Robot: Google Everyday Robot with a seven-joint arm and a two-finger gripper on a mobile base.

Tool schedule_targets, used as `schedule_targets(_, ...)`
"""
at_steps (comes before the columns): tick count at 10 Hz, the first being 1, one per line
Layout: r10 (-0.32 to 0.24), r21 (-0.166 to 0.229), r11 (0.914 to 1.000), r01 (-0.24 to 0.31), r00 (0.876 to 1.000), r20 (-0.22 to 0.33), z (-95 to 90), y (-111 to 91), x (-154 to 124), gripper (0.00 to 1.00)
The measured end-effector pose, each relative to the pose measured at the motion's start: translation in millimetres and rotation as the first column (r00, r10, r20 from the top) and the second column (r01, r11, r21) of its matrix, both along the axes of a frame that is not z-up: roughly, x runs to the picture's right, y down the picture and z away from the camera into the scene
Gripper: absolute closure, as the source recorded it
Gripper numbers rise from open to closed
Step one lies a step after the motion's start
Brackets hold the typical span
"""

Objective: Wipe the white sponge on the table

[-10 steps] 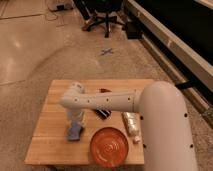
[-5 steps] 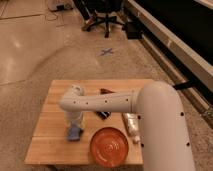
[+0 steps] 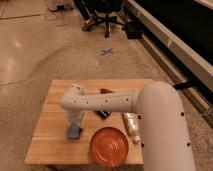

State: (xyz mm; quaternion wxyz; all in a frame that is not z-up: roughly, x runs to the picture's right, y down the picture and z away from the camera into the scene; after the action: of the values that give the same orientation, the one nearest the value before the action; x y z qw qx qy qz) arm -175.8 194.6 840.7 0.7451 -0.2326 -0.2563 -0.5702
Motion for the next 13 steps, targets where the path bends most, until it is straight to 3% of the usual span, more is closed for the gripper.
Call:
schedule_targets(4,0.002,0.035,0.9994,0.0,0.999,-0.051,8.3,-20,25,1.0)
schedule_targets(6,-0.003,0.039,0.9992,0.006,0.996,-0.085,10.4,-20,49,1.0)
schedule_targets(10,-0.01,0.023,0.9997,0.012,0.995,-0.099,3.5,3,64,1.0)
schedule_targets(13,-0.026,0.015,0.9995,0.027,0.999,-0.043,-17.4,26,46,1.0)
